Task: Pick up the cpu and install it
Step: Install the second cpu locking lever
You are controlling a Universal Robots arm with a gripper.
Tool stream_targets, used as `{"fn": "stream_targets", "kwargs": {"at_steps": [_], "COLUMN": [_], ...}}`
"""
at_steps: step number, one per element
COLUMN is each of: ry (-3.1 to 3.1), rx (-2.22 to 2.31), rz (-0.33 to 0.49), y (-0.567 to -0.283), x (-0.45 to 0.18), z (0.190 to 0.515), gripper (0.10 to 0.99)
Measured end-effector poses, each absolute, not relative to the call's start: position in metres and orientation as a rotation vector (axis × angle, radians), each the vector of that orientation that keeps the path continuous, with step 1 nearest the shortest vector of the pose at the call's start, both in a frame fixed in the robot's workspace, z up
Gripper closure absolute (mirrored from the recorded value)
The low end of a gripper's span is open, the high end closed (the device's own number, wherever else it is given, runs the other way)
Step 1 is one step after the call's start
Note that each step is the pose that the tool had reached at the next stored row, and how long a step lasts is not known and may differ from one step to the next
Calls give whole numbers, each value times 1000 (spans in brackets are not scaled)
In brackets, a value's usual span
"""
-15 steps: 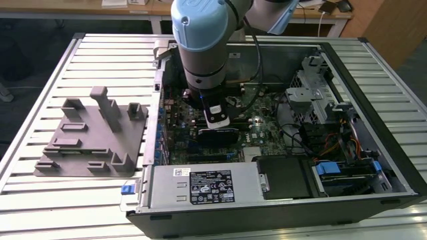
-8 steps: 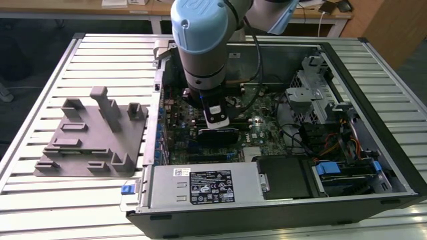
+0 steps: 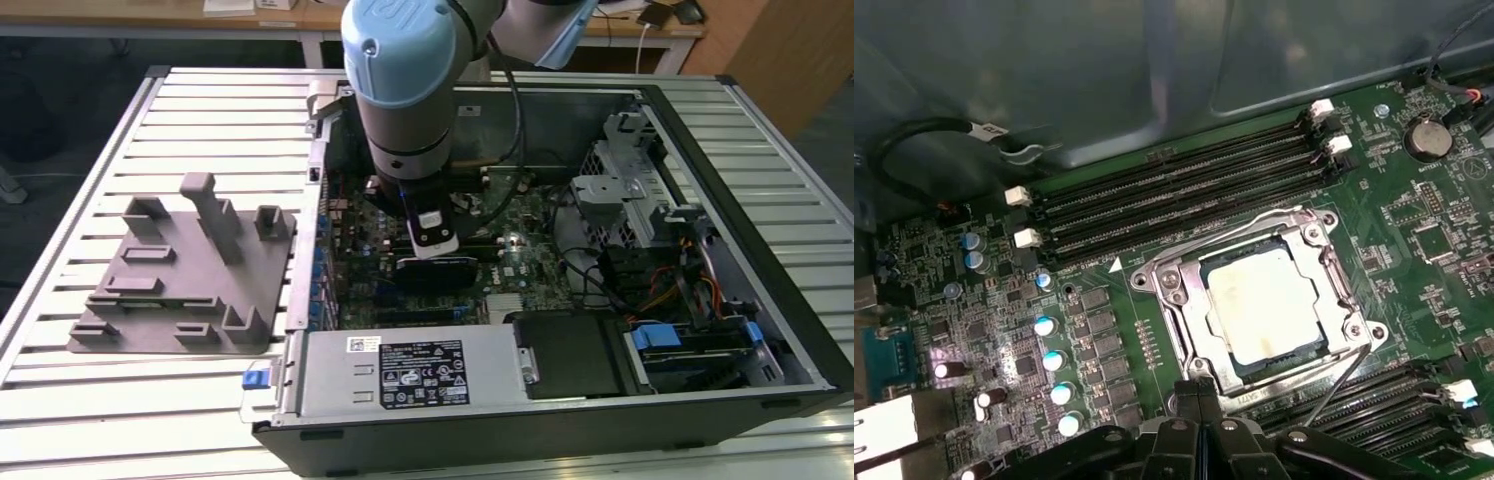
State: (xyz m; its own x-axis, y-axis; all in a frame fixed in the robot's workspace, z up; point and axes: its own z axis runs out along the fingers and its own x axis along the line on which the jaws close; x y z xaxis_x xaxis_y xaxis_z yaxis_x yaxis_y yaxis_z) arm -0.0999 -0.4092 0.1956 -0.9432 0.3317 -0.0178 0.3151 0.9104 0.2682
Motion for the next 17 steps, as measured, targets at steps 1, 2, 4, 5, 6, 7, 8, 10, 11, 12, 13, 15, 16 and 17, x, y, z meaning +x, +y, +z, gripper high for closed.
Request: {"fn": "stream_targets", "kwargs": {"at_steps": [1, 2, 4, 5, 6, 7, 8, 10, 11, 12, 13, 15, 16, 17], "ry": [3009, 3009, 3009, 3009, 3009, 3009, 3009, 3009, 3009, 3009, 3009, 3009, 3009, 3009], "rx": [510, 510, 510, 510, 510, 510, 510, 510, 510, 510, 510, 510, 510, 510], "rz": [407, 407, 407, 407, 407, 407, 407, 407, 407, 406, 406, 406, 406, 405], "y": [-409, -409, -409, -409, -409, -409, -409, -409, -409, -409, -409, -409, -409, -409], "x": [-100, -100, -100, -100, -100, -100, -100, -100, -100, -100, -100, -100, -100, -100], "z": [197, 199, 203, 204, 206, 209, 211, 216, 218, 221, 223, 227, 229, 231], "gripper": [980, 980, 980, 980, 980, 980, 980, 980, 980, 980, 980, 980, 980, 980]}}
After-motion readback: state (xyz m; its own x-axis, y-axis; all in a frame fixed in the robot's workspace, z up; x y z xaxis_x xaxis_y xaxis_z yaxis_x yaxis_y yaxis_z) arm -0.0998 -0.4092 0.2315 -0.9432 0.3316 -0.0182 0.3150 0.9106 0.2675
